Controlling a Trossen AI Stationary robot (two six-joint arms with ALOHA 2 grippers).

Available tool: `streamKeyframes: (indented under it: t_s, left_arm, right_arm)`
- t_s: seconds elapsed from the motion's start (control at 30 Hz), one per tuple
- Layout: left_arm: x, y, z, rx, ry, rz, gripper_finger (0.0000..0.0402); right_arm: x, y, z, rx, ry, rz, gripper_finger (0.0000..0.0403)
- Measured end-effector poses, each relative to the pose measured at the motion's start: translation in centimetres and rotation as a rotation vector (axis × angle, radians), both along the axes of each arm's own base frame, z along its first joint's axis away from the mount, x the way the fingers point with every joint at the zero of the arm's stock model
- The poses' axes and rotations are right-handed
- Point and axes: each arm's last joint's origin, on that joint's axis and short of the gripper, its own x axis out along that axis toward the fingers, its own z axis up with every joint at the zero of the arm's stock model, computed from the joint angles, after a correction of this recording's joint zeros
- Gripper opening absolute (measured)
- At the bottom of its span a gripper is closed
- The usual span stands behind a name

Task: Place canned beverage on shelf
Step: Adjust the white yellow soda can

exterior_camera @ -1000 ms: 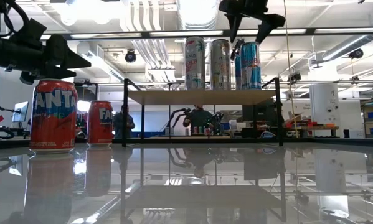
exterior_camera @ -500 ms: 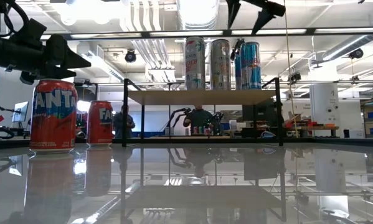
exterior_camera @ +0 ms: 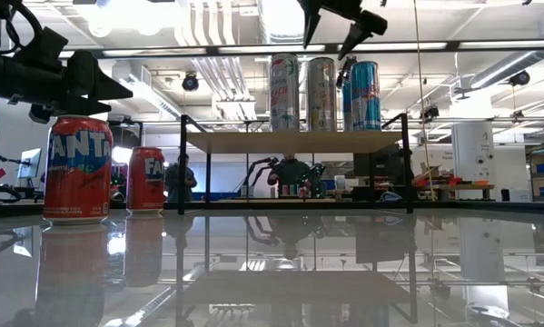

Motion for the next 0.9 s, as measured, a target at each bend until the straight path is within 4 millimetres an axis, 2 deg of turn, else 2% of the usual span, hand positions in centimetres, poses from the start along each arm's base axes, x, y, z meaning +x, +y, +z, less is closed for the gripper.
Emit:
streamKeyframes:
  t_s: [0.7, 0.9]
  left_arm:
    - [0.0, 0.0, 0.0, 0.0, 0.0, 0.0, 0.0398]
    - [0.0, 0.0, 0.0, 0.0, 0.0, 0.0, 0.0398]
  right_arm:
    - [1.6, -0.6, -2.2, 0.054, 0.029, -0.093, 0.0381]
    - [2.0, -0.7, -2.7, 0.065, 0.03, -0.108, 0.0367]
